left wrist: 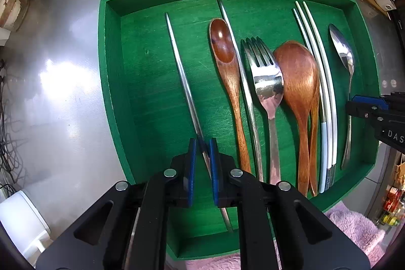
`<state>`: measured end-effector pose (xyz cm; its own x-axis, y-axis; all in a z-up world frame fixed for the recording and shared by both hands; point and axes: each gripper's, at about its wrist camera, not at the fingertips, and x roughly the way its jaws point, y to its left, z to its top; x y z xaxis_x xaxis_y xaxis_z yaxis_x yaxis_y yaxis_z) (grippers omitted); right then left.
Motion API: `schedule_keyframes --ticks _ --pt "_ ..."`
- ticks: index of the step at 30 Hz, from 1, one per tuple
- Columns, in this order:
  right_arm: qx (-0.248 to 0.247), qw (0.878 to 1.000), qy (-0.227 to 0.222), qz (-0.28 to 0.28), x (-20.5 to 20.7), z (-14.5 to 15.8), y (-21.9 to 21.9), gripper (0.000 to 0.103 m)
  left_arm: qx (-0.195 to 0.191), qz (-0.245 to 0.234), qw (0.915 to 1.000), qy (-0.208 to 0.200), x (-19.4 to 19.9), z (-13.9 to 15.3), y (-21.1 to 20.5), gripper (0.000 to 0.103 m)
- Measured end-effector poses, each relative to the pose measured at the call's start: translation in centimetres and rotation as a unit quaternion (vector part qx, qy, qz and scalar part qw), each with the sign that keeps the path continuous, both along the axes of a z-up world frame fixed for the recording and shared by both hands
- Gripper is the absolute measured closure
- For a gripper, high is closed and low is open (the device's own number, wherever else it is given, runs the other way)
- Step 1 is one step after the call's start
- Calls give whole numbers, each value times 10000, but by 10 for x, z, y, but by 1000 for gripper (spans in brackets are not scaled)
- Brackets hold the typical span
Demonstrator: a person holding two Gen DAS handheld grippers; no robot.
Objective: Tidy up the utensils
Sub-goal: 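Lift the silver utensil with the left tool while the right lifts the spoon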
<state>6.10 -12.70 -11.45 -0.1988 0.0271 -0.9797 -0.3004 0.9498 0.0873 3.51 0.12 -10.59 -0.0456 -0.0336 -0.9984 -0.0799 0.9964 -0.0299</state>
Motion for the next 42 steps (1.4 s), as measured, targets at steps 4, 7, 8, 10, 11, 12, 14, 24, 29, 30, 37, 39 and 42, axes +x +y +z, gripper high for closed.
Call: schedule_keyframes --ticks 4,7,8,10,11,12,14,24,29,30,37,39,42 --pt "-138 9999 70 64 1 -3 11 81 38 45 10000 -6 0 0 3 93" --pt "-339 9993 29 145 -1 -6 21 81 76 88 9999 0 -1 0 1 93" --pt "-413 9989 -19 200 -3 -5 25 85 79 117 9999 -9 -1 0 1 94" --pt "-396 9988 -82 290 -7 -3 32 92 107 136 9998 -37 -3 1 1 97" --pt "-388 9988 -101 281 -8 -1 34 95 99 143 9998 -57 -5 2 1 97" --pt "-396 9987 -125 294 -9 0 35 95 97 128 9998 -73 -7 3 2 98" --pt "-360 9987 -170 307 -12 5 36 95 67 147 9998 -117 -9 3 4 99" --pt "448 9985 -296 126 -18 9 9 98 -513 323 9963 -612 -27 10 24 100" --pt "905 9944 -546 81 -26 22 -3 98 -627 340 9924 -1000 -40 33 25 100" --pt "987 9930 -645 87 -28 25 -6 98 -627 339 9917 -1069 -40 38 22 100" --pt "1374 9869 -842 62 -43 33 -22 98 -973 453 9790 -1734 -50 57 24 99" --pt "1144 9905 -745 155 -44 21 -22 98 -1038 440 9794 -1676 -47 52 21 99" --pt "840 9944 -559 301 -39 9 -13 98 -1075 408 9794 -1661 -47 53 20 99"
